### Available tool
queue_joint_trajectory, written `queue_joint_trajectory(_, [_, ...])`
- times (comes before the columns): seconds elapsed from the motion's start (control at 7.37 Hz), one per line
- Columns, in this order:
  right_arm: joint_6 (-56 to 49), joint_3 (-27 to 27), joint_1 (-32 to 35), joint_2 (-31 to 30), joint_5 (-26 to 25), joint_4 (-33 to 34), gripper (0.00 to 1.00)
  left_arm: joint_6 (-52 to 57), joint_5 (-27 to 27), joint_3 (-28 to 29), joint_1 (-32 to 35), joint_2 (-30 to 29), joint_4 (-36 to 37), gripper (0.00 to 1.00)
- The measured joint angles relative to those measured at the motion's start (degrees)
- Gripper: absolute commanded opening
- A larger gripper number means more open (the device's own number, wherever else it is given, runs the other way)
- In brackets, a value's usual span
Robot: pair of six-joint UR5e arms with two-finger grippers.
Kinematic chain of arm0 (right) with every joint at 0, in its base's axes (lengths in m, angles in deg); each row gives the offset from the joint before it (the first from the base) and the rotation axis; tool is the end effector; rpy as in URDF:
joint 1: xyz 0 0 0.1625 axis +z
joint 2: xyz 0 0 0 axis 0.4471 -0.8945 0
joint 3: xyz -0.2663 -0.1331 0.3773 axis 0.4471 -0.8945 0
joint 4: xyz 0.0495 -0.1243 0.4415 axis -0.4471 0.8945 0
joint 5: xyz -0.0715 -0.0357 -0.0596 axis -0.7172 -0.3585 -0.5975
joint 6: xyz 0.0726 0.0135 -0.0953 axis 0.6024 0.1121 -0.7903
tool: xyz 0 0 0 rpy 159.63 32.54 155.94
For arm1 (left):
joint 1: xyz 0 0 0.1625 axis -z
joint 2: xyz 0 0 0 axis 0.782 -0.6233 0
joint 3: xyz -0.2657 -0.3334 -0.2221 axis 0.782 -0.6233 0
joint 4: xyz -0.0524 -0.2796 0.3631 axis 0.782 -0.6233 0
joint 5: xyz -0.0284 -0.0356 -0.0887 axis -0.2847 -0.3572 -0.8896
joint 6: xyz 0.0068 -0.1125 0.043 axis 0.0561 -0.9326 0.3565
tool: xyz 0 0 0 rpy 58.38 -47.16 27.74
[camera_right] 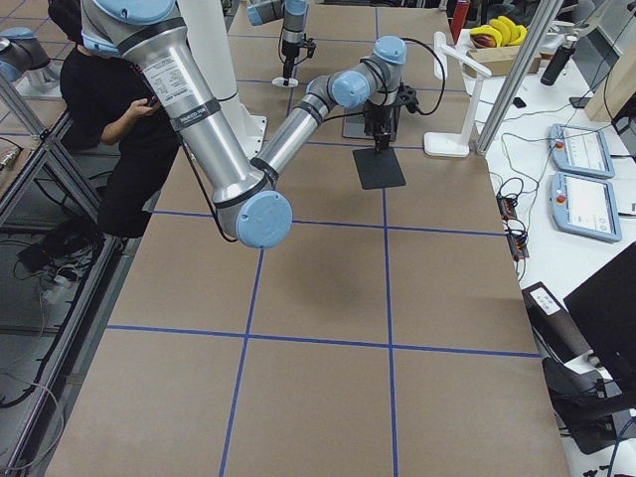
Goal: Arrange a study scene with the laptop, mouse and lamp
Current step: 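Carry the white mouse with the left gripper over the mouse pad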
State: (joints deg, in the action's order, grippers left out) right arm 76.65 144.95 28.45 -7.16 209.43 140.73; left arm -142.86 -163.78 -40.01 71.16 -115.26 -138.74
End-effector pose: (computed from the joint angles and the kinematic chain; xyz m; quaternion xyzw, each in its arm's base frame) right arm -0.3382 -0.5828 0.2616 0.0655 -0.4163 -0.1519 0.8940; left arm 0.4512 -0.2543 0.4103 -0.0348 0.4574 0.0604 0.8865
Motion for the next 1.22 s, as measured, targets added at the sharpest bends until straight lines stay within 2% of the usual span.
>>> queue_joint_trajectory(0.14, [0.0, 0.0, 0.0, -0.2, 0.0, 0.0, 1.00, 1.1, -0.6, 0.5, 2.5, -4.0, 2.4, 0.62])
queue_joint_trajectory(0.54, [0.0, -0.1, 0.3, -0.9, 0.1, 0.0, 1.00, 8.1, -1.2, 6.0, 9.7, -22.3, 16.3, 0.62])
queue_joint_trajectory(0.81, [-0.1, -0.1, 1.0, -1.7, 0.5, 0.0, 1.00, 12.5, -3.1, 10.5, 14.9, -27.9, 18.7, 0.62])
queue_joint_trajectory(1.22, [-0.2, 0.0, 2.6, -2.6, 0.8, -0.1, 1.00, 13.5, -4.1, 25.2, 17.4, -41.9, 18.4, 0.62])
